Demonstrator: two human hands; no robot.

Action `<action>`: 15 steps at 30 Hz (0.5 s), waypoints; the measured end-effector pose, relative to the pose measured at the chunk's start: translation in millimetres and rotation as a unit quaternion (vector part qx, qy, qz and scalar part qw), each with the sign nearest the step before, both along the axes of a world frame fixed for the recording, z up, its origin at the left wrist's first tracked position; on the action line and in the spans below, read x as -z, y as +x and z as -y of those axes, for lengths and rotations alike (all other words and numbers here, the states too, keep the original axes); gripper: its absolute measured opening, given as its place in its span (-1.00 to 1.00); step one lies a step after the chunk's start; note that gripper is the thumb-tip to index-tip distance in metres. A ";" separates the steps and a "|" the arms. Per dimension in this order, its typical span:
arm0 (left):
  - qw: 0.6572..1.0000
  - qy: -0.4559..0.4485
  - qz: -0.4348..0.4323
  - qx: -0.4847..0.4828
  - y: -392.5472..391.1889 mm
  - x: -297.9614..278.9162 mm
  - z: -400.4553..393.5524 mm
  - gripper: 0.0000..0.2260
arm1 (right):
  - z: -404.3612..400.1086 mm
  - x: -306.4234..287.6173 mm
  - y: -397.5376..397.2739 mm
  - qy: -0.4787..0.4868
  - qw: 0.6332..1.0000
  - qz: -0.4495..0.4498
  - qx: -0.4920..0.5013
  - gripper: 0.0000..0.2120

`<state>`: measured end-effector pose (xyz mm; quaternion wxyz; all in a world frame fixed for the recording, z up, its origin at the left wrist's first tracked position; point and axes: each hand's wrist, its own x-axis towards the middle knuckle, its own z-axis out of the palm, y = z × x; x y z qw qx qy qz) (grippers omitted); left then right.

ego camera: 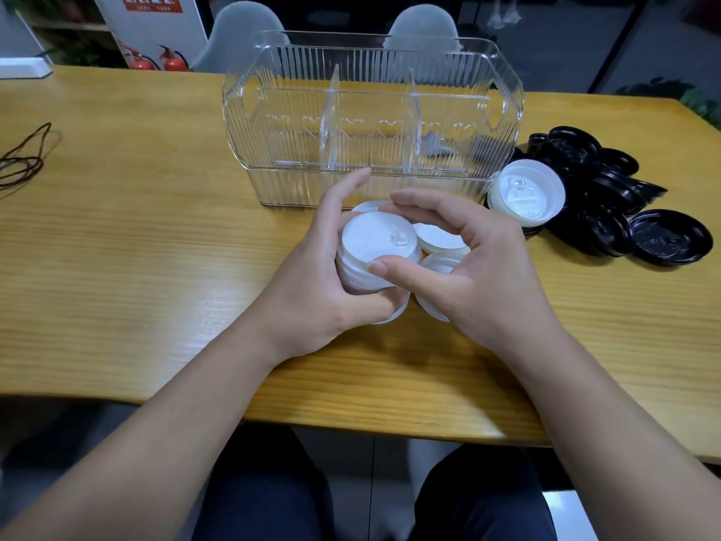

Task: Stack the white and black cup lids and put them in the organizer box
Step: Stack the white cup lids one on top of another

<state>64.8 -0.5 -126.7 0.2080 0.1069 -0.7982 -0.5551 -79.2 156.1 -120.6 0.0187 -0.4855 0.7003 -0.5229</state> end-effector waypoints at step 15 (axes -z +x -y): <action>0.999 -0.016 -0.027 -0.008 2.1 -2.1 5.6 -0.33 | -0.2 1.7 -11.7 0.016 0.994 -0.047 0.095 -0.78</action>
